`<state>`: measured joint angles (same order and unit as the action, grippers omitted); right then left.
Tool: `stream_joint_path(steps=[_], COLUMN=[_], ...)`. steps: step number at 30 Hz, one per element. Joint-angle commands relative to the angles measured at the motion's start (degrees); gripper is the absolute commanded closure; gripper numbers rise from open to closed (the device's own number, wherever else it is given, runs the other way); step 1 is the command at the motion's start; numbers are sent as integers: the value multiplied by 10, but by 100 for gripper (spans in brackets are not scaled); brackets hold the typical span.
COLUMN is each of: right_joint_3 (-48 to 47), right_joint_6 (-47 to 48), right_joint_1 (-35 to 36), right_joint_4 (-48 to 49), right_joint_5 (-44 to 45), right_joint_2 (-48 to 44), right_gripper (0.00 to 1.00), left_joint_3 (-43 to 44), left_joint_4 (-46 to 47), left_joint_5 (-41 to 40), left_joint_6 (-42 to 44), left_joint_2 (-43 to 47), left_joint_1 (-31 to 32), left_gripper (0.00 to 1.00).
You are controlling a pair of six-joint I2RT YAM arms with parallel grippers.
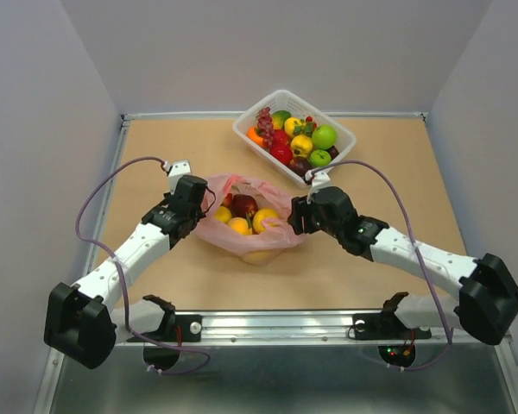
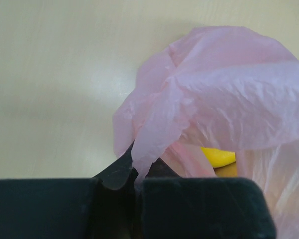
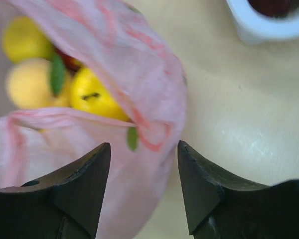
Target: Untie the knot of the plastic bag and take out the fruit
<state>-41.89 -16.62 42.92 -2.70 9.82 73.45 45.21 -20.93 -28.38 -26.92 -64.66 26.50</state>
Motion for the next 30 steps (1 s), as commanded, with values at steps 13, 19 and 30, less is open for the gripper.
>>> stream_joint_path(steps=[13, 19, 30], right_joint_3=[-131, -41, 24], right_joint_6=[12, -66, -148], right_joint_1=[155, 184, 223], right_joint_4=[-35, -34, 19], right_joint_5=[-31, -3, 6], right_joint_2=[52, 59, 124], right_gripper=[44, 61, 65], left_joint_3=[17, 2, 4], left_joint_4=[71, 73, 65], left_joint_5=[72, 73, 112], left_joint_6=[77, 79, 79], left_joint_2=[15, 35, 13], left_joint_1=[-2, -3, -3], left_gripper=[90, 90, 90])
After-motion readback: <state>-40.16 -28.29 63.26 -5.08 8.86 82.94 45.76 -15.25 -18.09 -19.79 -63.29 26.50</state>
